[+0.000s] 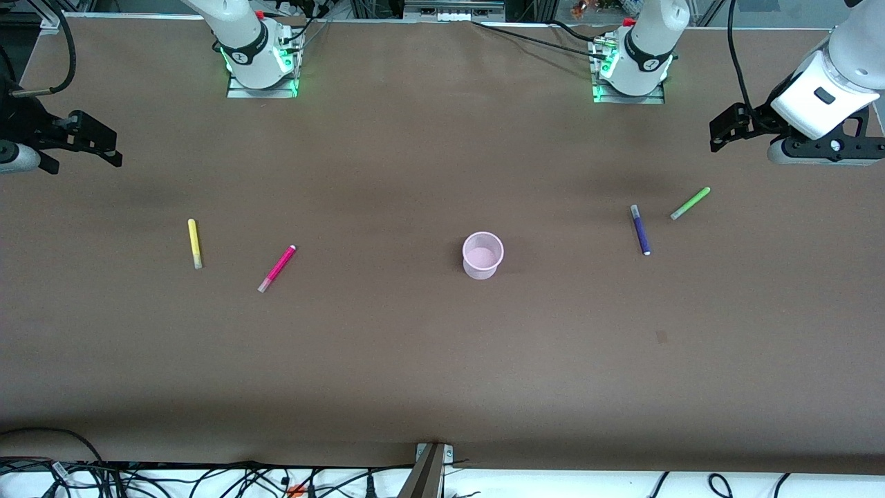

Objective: Organize pens into pink holder with both arms

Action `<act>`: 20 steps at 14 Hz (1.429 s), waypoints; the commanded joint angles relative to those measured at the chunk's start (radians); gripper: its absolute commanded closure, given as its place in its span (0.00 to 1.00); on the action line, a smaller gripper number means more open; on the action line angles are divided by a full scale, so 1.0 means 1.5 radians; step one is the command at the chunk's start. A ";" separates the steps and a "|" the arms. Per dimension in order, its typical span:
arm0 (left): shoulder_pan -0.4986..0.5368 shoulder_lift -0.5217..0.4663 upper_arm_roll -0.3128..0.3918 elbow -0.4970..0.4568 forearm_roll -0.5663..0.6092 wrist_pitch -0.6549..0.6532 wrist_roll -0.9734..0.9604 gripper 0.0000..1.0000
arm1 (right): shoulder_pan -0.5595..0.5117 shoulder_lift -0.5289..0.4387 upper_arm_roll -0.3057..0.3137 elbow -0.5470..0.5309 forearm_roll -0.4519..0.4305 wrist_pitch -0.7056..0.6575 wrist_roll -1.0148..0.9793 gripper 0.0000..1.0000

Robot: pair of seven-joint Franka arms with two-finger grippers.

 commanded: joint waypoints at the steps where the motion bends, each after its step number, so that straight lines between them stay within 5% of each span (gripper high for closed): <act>1: -0.001 0.004 -0.001 0.014 -0.003 -0.013 -0.002 0.00 | -0.005 -0.002 0.008 -0.003 0.012 0.007 -0.008 0.00; 15: 0.000 0.004 0.000 0.014 -0.004 -0.014 -0.004 0.00 | -0.005 0.004 0.009 0.008 0.013 0.032 -0.004 0.00; 20: 0.004 0.029 0.000 0.011 -0.004 -0.092 -0.020 0.00 | -0.004 0.006 0.010 0.006 0.013 0.026 -0.003 0.00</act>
